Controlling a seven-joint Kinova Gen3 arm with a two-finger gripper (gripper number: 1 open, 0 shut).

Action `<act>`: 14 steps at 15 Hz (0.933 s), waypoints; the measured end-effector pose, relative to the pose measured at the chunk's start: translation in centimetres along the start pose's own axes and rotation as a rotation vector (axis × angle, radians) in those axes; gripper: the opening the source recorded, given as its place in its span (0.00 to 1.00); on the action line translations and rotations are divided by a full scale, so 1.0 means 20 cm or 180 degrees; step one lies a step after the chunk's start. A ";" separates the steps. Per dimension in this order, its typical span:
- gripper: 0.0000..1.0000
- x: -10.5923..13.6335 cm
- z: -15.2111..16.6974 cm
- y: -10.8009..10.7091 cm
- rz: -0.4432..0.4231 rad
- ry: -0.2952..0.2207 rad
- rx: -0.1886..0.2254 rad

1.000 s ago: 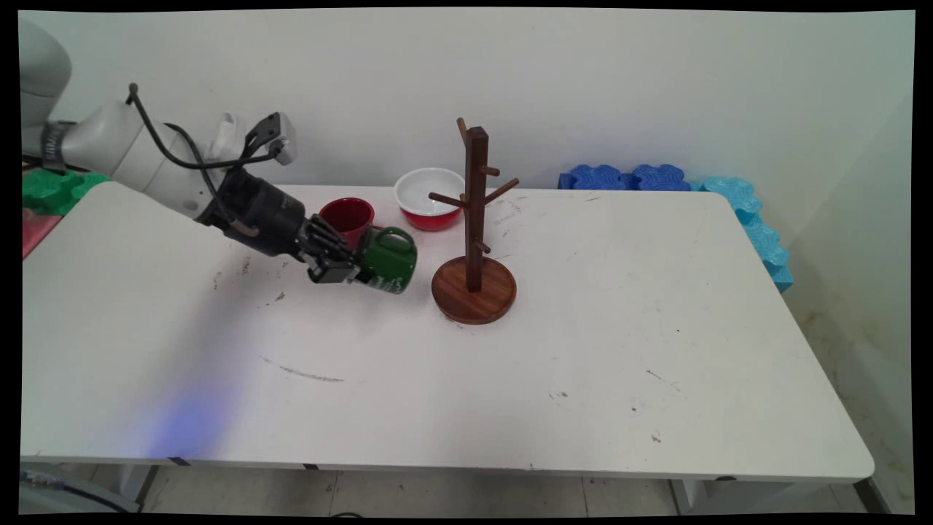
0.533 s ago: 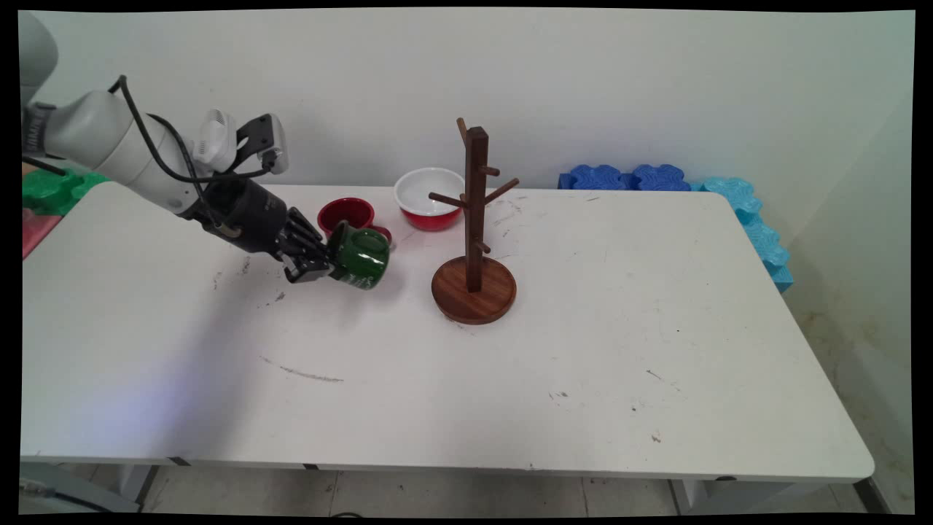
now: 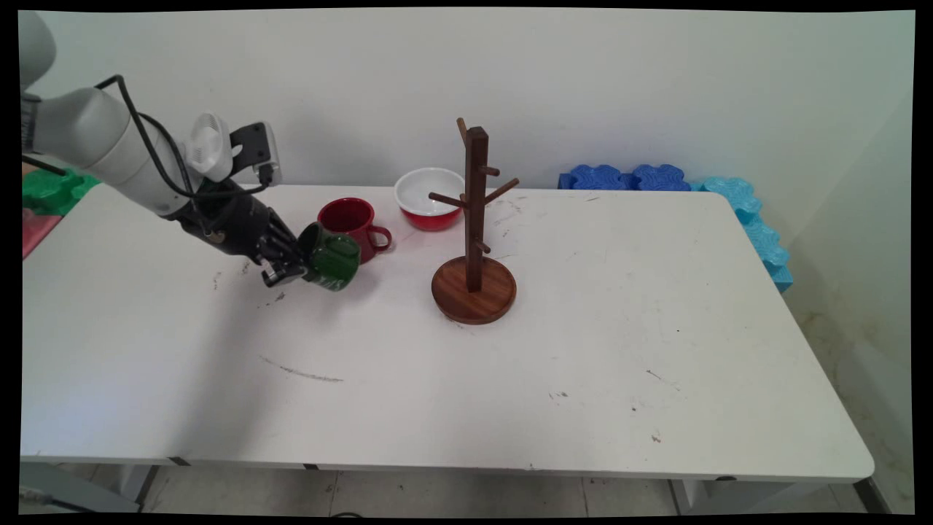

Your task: Place the picked object on the table

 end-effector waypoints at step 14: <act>0.00 -0.05 0.10 0.03 0.0067 -0.0494 0.0180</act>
